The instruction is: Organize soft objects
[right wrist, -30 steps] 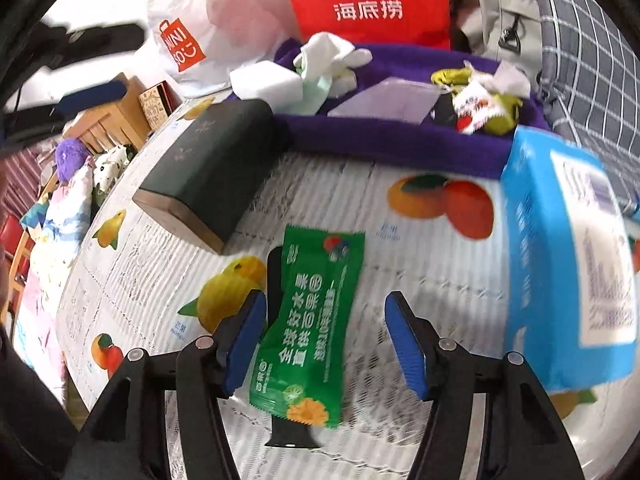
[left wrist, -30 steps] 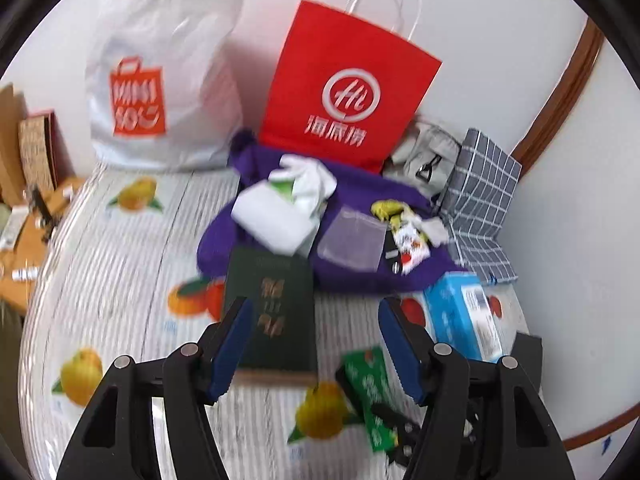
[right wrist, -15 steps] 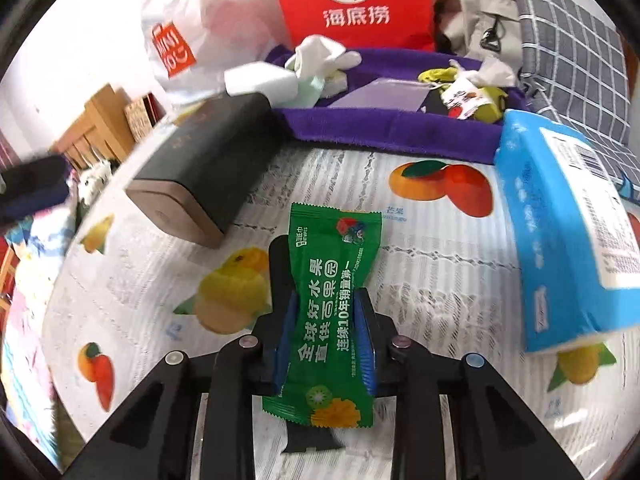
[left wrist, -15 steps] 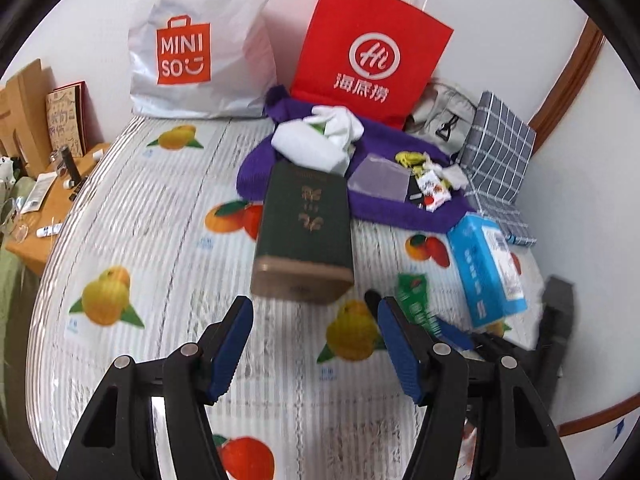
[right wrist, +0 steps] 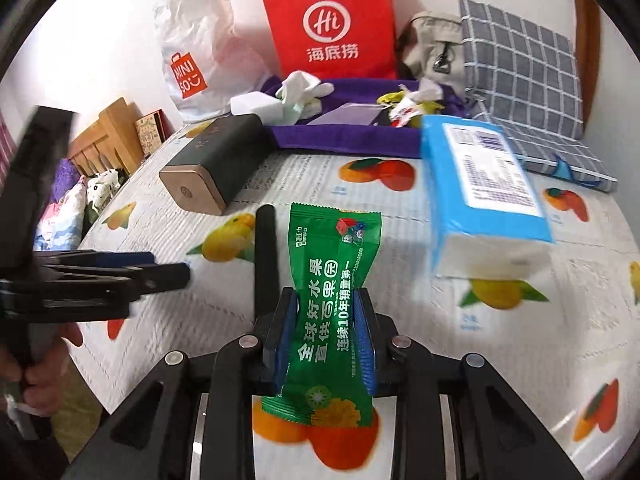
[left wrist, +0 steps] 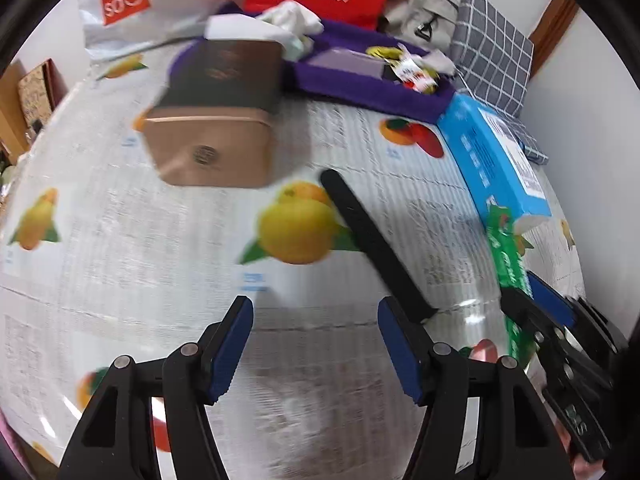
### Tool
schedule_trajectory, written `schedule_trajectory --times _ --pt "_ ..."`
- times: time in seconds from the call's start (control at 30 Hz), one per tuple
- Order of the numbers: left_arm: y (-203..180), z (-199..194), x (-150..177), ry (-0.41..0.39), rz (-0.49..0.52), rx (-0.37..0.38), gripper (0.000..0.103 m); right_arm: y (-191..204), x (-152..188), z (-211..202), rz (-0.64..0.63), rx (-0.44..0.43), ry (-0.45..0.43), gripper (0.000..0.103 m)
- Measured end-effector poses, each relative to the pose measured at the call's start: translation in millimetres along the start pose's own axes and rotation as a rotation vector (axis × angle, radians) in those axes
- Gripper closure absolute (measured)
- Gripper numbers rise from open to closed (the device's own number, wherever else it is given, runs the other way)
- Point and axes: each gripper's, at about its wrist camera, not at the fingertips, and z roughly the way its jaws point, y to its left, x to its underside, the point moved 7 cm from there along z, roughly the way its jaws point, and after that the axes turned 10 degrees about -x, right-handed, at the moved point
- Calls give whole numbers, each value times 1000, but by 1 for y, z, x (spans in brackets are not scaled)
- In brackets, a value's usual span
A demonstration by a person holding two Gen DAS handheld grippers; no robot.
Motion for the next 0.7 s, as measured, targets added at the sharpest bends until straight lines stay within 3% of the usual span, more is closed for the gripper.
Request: schedule_trajectory --times 0.27,0.47,0.6,0.7 --pt "-47 15 -7 -21 1 2 41 -34 24 -25 27 51 -22 74" --pt "-61 20 -8 -57 86 -130 41 -53 37 -19 65 58 -2 74" --pt "-54 16 -2 -70 123 -171 41 -56 43 -15 75 44 7 74" --pt "-24 9 3 -47 61 -190 43 -57 44 -16 70 39 8 74"
